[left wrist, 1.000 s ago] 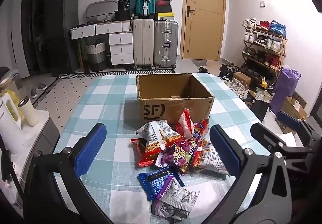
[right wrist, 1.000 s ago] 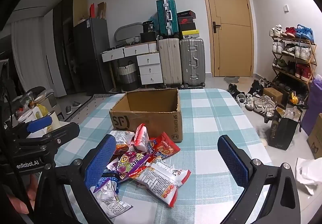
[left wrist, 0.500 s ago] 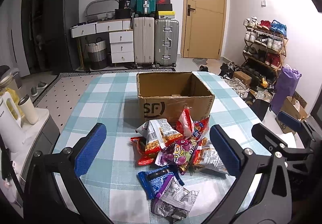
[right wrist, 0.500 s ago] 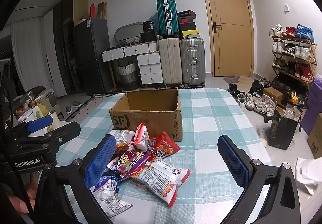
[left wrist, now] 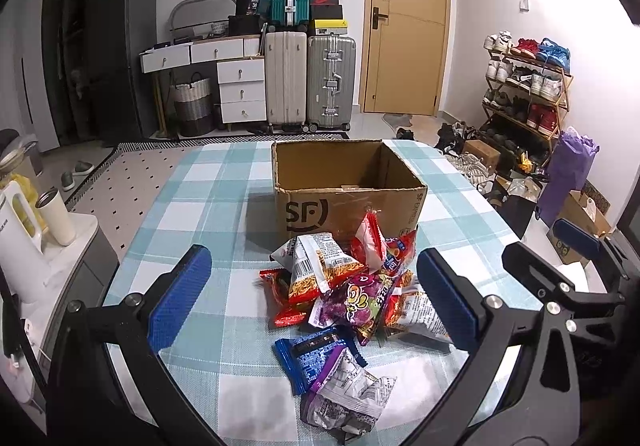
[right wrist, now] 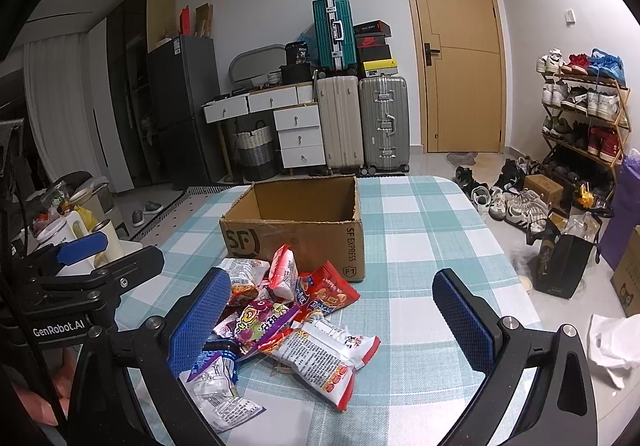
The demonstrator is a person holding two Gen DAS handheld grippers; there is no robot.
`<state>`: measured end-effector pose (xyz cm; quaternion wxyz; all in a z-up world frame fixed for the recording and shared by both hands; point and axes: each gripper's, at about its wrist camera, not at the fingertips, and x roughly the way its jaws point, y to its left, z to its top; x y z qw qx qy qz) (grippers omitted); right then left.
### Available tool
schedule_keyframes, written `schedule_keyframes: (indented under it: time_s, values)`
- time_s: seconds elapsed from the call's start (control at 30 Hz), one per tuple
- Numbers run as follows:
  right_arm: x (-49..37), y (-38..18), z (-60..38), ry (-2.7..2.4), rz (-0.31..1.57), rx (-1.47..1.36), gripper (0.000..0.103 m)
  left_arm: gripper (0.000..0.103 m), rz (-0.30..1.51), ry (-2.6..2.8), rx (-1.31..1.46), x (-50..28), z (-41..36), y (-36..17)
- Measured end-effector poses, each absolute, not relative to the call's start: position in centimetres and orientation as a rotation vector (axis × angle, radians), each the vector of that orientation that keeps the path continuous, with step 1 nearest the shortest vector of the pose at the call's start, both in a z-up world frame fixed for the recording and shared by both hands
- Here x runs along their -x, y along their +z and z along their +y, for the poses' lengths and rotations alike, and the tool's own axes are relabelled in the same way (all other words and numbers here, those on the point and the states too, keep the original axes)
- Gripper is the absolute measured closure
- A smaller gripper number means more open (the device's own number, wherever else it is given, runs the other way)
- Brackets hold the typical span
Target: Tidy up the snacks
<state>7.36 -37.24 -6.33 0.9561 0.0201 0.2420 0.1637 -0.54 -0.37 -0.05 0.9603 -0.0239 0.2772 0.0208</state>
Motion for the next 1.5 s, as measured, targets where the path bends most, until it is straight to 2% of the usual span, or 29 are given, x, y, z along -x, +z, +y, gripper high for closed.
schedule_keyframes:
  time_s: [1.5]
  values:
    - [-7.5, -7.4, -36.5, 0.348, 0.514, -0.050, 0.000, 0.001, 0.597, 0.018, 0.060, 0.4, -0.3, -1.0]
